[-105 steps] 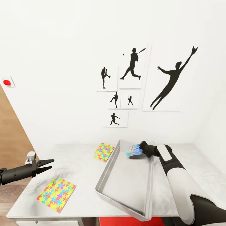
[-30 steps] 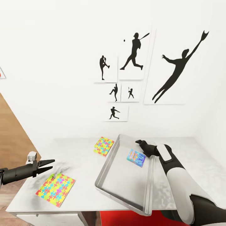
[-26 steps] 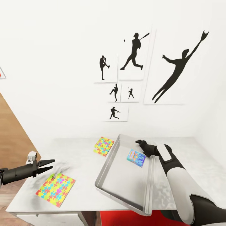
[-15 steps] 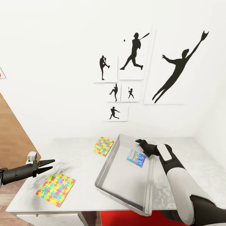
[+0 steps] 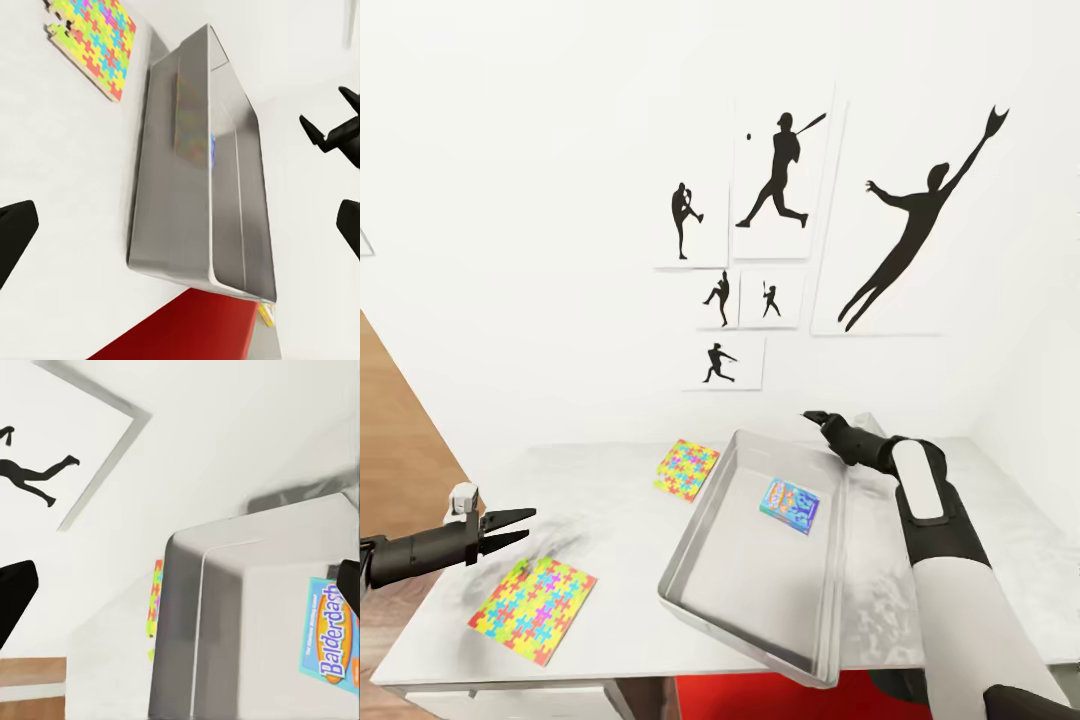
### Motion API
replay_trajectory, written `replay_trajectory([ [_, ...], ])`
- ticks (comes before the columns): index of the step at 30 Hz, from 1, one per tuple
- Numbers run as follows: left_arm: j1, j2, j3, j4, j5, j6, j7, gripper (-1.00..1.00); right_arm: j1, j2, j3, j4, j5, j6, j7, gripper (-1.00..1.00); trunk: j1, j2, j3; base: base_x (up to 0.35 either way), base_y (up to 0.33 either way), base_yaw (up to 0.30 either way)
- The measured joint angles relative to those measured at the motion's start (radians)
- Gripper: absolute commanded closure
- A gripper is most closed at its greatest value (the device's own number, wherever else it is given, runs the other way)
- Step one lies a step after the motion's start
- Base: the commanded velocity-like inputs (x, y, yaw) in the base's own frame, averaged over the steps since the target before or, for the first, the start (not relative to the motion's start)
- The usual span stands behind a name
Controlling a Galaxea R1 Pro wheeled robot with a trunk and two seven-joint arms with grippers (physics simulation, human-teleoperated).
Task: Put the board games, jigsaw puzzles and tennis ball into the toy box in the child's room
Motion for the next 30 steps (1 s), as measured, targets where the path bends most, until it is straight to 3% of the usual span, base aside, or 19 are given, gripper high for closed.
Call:
replay_trajectory([
  [4, 0.0, -0.001, 0.001, 0.0, 0.0, 0.0, 0.0, -1.0, 0.07, -0.001, -0.004, -0.107, -0.003, 0.018, 0.032, -1.0, 0.0, 0.0, 0.006, 0.0, 0.0, -0.089],
  [10, 0.0, -0.002, 0.001, 0.0, 0.0, 0.0, 0.0, -1.0, 0.216, -0.004, -0.028, -0.244, -0.026, 0.045, 0.144, -1.0, 0.0, 0.0, 0.015, 0.0, 0.0, -0.081],
  [16, 0.0, -0.003, 0.001, 0.0, 0.0, 0.0, 0.0, -1.0, 0.37, -0.005, -0.139, -0.299, -0.033, 0.046, 0.361, -1.0, 0.0, 0.0, 0.024, 0.0, 0.0, -0.074],
  [21, 0.0, -0.003, 0.001, 0.0, 0.0, 0.0, 0.0, -1.0, 0.461, -0.004, -0.188, -0.315, -0.023, 0.038, 0.535, -1.0, 0.0, 0.0, 0.032, 0.0, 0.0, -0.044],
  [24, 0.0, -0.003, 0.001, 0.0, 0.0, 0.0, 0.0, -1.0, 0.491, -0.004, -0.196, -0.357, -0.022, 0.036, 0.598, -1.0, 0.0, 0.0, 0.037, 0.0, 0.0, -0.011],
  [30, 0.0, -0.005, 0.001, 0.0, 0.0, 0.0, 0.0, -1.0, 0.506, -0.004, -0.2, -0.408, -0.018, 0.036, 0.624, -1.0, 0.0, 0.0, 0.046, 0.0, 0.0, -0.002],
])
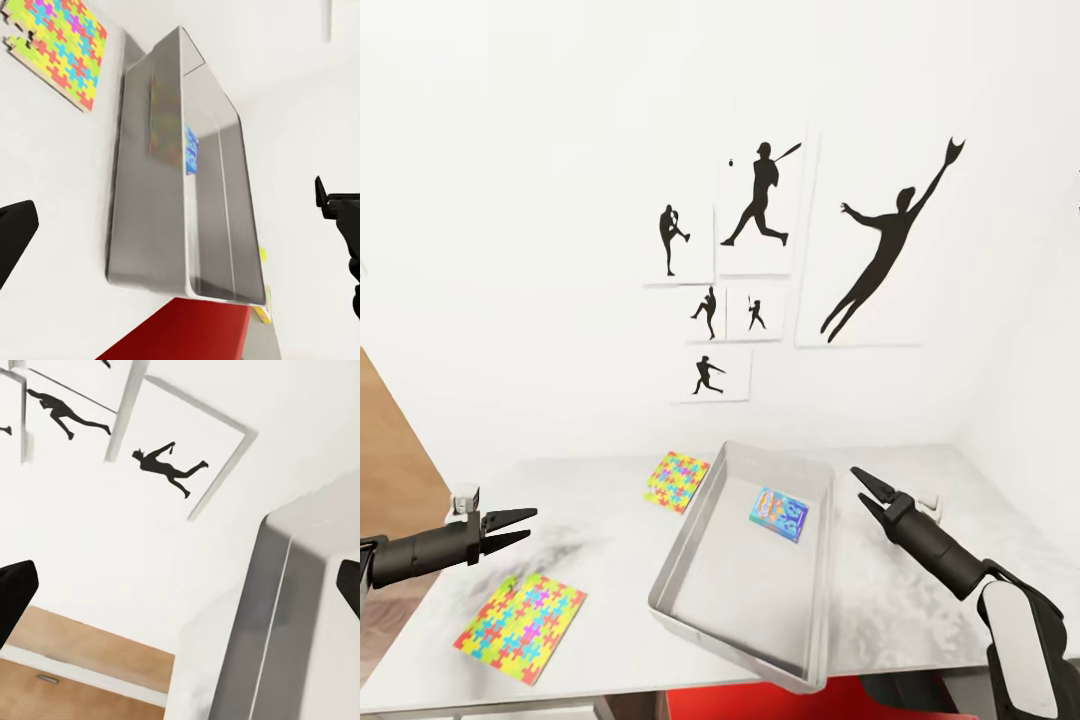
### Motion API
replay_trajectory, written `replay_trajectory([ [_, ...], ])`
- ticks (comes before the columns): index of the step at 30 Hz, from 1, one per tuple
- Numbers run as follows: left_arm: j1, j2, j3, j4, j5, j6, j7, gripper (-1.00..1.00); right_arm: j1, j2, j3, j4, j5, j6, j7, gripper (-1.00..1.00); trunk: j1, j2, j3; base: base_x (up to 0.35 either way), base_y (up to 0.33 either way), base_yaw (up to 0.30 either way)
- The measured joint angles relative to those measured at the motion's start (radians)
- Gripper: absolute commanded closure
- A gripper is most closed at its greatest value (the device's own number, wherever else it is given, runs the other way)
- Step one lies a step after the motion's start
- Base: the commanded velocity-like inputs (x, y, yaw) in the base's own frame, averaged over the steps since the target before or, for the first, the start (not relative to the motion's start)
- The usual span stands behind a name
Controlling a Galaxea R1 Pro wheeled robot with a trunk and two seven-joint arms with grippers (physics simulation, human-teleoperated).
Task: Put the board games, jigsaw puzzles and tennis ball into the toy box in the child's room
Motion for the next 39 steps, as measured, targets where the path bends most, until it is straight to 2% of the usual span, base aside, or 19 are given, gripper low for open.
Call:
replay_trajectory([
  [10, 0.0, 0.0, 0.002, 0.0, 0.0, 0.0, 0.0, -1.0, 0.003, 0.0, 0.001, -0.007, 0.005, -0.004, -0.001, -1.0, 0.0, 0.0, 0.016, -0.024, 0.0, 0.0],
  [23, 0.0, -0.001, 0.002, 0.0, 0.0, 0.0, 0.0, -1.0, 0.003, 0.0, 0.003, -0.007, 0.005, -0.005, -0.002, -1.0, 0.0, 0.0, 0.038, -0.225, 0.0, 0.0],
  [30, 0.0, -0.001, 0.002, 0.0, 0.0, 0.0, 0.0, -1.0, 0.003, 0.001, 0.006, -0.008, 0.007, -0.016, -0.002, -1.0, 0.0, 0.0, 0.043, -0.063, 0.0, 0.004],
  [39, 0.0, -0.001, 0.002, 0.0, 0.0, 0.0, 0.0, -1.0, 0.003, 0.002, 0.009, -0.007, 0.047, -0.021, -0.003, -1.0, 0.0, 0.0, 0.044, -0.047, 0.0, 0.0],
])
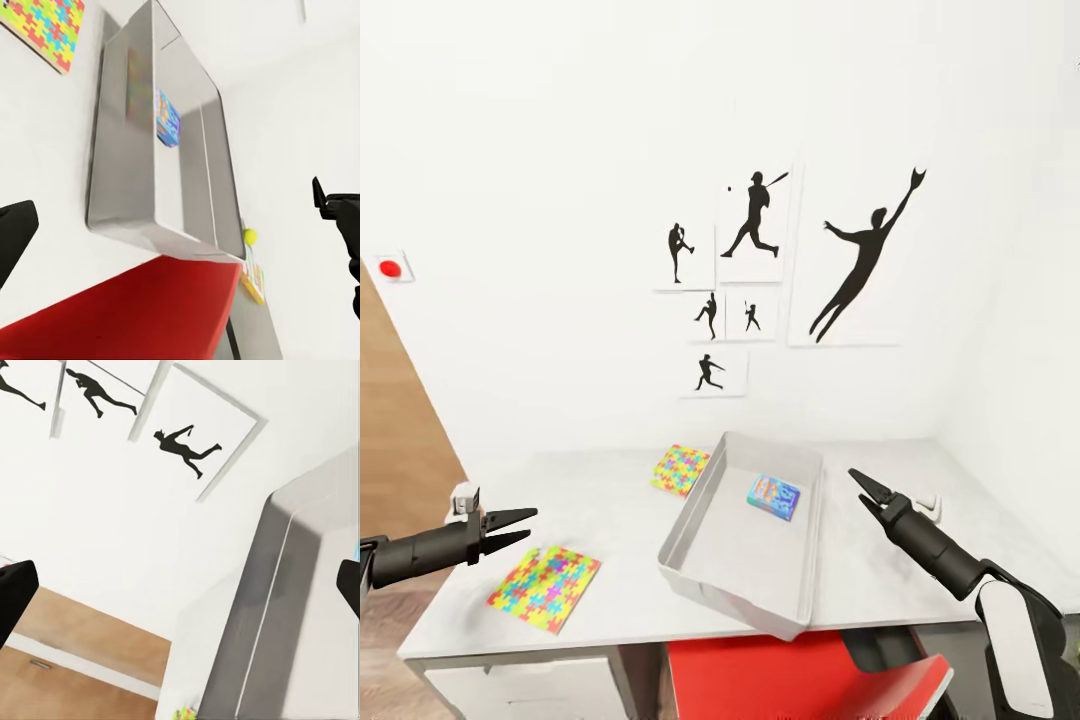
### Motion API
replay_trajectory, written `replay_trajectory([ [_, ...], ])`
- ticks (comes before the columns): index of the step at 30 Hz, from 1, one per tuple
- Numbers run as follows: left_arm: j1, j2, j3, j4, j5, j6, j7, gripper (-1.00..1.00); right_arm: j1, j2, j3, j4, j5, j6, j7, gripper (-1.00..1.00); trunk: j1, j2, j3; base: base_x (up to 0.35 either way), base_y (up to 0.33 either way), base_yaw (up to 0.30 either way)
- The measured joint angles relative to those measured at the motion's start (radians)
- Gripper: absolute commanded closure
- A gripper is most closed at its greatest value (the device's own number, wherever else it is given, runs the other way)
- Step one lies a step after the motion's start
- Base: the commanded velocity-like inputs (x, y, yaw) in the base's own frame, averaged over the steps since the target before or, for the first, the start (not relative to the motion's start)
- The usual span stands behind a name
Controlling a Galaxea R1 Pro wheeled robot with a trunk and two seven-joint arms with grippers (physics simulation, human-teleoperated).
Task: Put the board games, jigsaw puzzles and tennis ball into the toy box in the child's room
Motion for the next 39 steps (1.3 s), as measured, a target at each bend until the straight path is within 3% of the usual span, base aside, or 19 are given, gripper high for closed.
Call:
replay_trajectory([
  [13, 0.0, 0.0, 0.0, 0.0, 0.0, 0.0, 0.0, -1.0, 0.0, 0.001, 0.0, 0.0, 0.004, -0.01, 0.004, -1.0, 0.0, 0.0, 0.0, -0.204, 0.0, 0.0],
  [39, 0.0, -0.001, 0.0, 0.0, 0.0, 0.0, 0.0, -1.0, 0.0, 0.0, 0.001, 0.0, 0.004, -0.012, -0.001, -1.0, 0.0, 0.0, 0.001, -0.007, 0.0, 0.0],
])
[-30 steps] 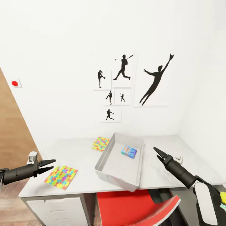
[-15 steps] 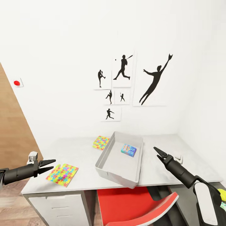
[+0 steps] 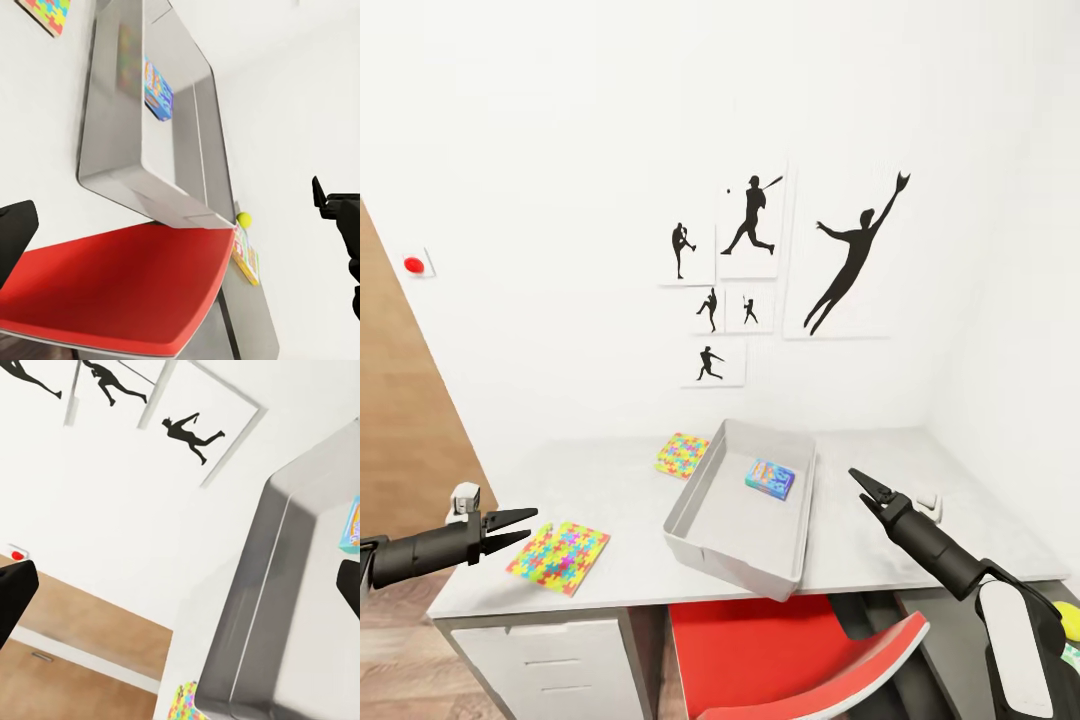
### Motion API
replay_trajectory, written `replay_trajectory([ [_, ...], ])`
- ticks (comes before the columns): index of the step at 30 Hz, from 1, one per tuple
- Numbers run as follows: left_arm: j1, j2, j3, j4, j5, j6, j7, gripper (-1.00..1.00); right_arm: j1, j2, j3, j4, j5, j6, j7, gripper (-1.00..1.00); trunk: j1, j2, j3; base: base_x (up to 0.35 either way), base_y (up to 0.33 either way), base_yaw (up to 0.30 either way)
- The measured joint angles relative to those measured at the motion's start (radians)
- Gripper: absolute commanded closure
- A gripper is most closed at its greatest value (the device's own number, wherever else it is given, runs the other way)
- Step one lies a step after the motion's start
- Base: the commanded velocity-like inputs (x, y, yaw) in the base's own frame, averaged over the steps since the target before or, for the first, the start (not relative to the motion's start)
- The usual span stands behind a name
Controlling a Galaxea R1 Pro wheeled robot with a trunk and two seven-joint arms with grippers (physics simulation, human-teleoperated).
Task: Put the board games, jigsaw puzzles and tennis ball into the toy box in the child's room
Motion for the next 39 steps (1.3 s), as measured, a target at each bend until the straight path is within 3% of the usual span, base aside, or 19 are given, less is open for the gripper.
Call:
replay_trajectory([
  [6, 0.0, 0.0, 0.0, 0.0, -0.001, 0.0, 0.0, -1.0, 0.0, -0.001, -0.001, 0.0, 0.03, 0.005, -0.056, -1.0, 0.0, 0.0, 0.008, 0.0, 0.0, 0.0],
  [11, 0.0, 0.0, 0.0, 0.0, -0.001, 0.0, 0.0, -1.0, 0.001, -0.001, -0.002, 0.0, 0.065, 0.017, -0.189, -1.0, 0.0, 0.0, 0.012, 0.0, 0.0, 0.0],
  [12, 0.0, -0.001, 0.0, 0.0, -0.001, 0.0, 0.0, -1.0, 0.001, 0.005, -0.001, -0.001, 0.072, 0.029, -0.279, -1.0, 0.0, 0.0, 0.012, 0.0, 0.0, 0.0],
  [16, 0.0, -0.002, 0.0, 0.0, -0.001, 0.0, 0.0, -1.0, 0.001, 0.007, -0.001, -0.003, 0.071, 0.032, -0.339, -1.0, 0.0, 0.0, 0.013, 0.0, 0.0, 0.0],
  [22, 0.001, -0.004, 0.0, 0.0, -0.001, 0.0, 0.0, -1.0, 0.002, 0.011, 0.0, -0.012, 0.071, 0.029, -0.371, -1.0, 0.0, 0.0, 0.013, 0.0, 0.0, 0.0],
  [39, 0.0, -0.003, 0.0, 0.0, 0.0, 0.0, 0.0, -1.0, 0.002, 0.011, -0.002, -0.014, 0.063, 0.033, -0.372, -1.0, 0.0, 0.0, 0.013, -0.094, 0.002, 0.0],
])
